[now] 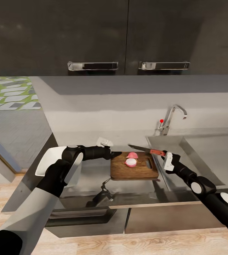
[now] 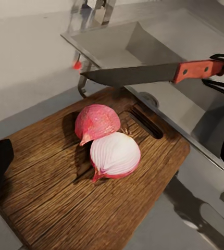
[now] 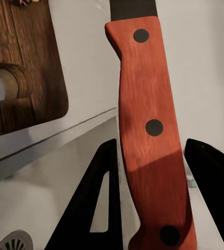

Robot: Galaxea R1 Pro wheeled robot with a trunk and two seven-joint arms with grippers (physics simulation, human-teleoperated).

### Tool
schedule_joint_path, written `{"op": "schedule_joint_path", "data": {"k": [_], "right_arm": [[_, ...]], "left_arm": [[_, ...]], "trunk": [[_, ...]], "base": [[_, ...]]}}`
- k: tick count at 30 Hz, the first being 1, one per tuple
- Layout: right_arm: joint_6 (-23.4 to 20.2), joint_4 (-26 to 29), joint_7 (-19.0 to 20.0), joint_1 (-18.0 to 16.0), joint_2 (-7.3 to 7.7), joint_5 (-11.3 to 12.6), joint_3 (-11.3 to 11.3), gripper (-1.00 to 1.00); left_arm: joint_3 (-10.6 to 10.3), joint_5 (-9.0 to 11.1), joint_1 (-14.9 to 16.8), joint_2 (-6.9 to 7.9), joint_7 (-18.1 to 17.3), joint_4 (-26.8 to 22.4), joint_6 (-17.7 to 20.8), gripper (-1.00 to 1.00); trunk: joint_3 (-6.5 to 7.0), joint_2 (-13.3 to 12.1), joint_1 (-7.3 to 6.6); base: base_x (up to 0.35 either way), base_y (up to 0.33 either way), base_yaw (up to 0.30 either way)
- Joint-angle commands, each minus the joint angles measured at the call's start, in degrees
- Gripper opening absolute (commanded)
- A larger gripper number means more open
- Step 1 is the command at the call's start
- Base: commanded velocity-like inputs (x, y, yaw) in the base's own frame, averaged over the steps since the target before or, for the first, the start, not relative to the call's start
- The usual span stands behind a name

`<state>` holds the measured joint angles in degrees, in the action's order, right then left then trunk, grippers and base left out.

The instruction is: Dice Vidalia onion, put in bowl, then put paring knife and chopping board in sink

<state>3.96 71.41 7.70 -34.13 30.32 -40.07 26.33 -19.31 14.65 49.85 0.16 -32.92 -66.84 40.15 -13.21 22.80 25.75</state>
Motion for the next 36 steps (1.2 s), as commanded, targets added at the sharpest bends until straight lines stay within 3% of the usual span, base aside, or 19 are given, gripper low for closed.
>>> {"op": "schedule_joint_path", "data": {"k": [1,8,36], "right_arm": [[0.09,0.04,0.12,-0.06,0.03,-0.46,0.24,-1.0],[0.08,-0.02,0.12,-0.06,0.08,-0.73,2.55,-1.0],[0.22,-0.13,0.15,-0.06,0.53,-0.82,2.96,-1.0]], "left_arm": [[-0.03,0.29,0.06,0.02,0.04,-0.03,0.38,1.0],[-0.03,0.29,0.07,0.02,0.04,-0.03,0.36,1.0],[-0.03,0.29,0.06,0.02,0.04,0.05,0.36,1.0]], "trunk": [[-0.11,0.12,0.03],[-0.11,0.12,0.03],[-0.11,0.12,0.03]], "base": [[0.0,0.0,0.0],[0.0,0.0,0.0],[-0.034,0.0,0.0]]}}
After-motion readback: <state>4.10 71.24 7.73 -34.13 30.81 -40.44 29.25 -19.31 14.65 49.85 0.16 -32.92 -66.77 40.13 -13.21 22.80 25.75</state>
